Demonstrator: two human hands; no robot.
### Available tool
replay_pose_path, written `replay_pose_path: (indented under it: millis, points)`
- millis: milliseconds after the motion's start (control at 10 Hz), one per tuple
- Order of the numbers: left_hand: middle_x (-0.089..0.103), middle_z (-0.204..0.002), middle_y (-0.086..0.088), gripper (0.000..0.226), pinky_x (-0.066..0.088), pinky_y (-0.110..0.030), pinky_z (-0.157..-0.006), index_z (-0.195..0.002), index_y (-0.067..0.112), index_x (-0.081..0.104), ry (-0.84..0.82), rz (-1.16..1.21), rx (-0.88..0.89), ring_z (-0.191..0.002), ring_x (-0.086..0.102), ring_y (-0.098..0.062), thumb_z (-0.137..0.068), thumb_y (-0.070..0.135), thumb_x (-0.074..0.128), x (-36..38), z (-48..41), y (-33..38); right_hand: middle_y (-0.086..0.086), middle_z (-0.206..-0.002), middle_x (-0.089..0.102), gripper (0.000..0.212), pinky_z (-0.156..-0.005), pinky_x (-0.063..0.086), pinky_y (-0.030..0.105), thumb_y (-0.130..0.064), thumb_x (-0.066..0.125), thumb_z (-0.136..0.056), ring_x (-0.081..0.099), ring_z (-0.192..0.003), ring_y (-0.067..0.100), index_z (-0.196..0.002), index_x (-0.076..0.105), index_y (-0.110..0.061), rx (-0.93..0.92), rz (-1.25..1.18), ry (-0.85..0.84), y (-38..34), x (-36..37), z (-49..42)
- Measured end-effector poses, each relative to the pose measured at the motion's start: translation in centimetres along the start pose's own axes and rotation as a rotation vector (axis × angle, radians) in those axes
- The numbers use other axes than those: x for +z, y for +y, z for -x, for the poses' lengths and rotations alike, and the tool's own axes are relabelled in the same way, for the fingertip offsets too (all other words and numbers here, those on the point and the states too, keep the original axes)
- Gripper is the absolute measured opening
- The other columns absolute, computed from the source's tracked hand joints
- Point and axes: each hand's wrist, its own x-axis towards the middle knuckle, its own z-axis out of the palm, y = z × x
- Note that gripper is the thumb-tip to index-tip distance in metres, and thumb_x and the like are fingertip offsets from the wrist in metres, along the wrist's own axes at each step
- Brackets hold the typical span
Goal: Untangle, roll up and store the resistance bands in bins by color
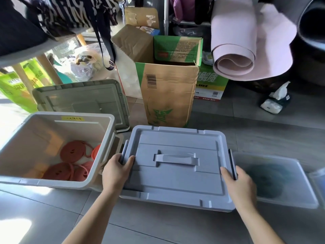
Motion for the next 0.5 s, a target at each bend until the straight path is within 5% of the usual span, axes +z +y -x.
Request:
replay_pose_path:
  millis: [100,200,400,500]
  points:
    - [0.043,-0.053,-0.001,0.043,0.03,-0.031,-0.049,-0.061,0.012,0.037,-0.014,0.019,0.052,-0.051,0.039,-0.017,-0.084,0.036,0.063,0.1,-0.1,-0.1,0.022,-0.118,0.062,0.045,-0.084,0.046,0.045,-0.033,0.053,-0.093,0.056,-0.109,0.041,-0.121,0.053,0.002,-0.027,0.079,0.031,-0.7,-0.1,-0.1]
    - [0.044,-0.051,-0.001,0.045,0.027,-0.028,-0.047,-0.06,0.011,0.036,0.015,-0.079,0.048,-0.05,0.039,-0.017,-0.086,0.038,0.06,0.1,-0.1,0.2,0.023,-0.11,0.066,0.041,-0.079,0.049,0.044,-0.032,0.05,-0.094,0.059,-0.101,0.042,-0.119,0.056,0.0,-0.042,0.159,0.067,-1.1,0.1,0.0]
    - [0.054,-0.058,0.001,0.041,0.034,-0.029,-0.051,-0.064,0.015,0.043,0.013,-0.228,0.095,-0.059,0.051,-0.023,-0.09,0.045,0.052,1.1,-0.4,1.5,0.01,-0.077,0.063,0.03,-0.057,0.047,0.032,-0.035,0.044,-0.095,0.057,-0.071,0.032,-0.081,0.051,-0.008,-0.054,0.372,0.075,-1.1,-1.1,-1.3]
    - [0.063,-0.076,0.001,0.034,0.044,-0.031,-0.061,-0.079,0.019,0.054,-0.119,-0.392,0.056,-0.075,0.058,-0.027,-0.091,0.05,0.045,0.7,-1.2,2.8,0.012,-0.113,0.063,0.03,-0.077,0.051,0.035,-0.031,0.046,-0.094,0.061,-0.097,0.03,-0.112,0.052,-0.007,-0.189,0.427,0.077,-3.6,-1.6,-2.0]
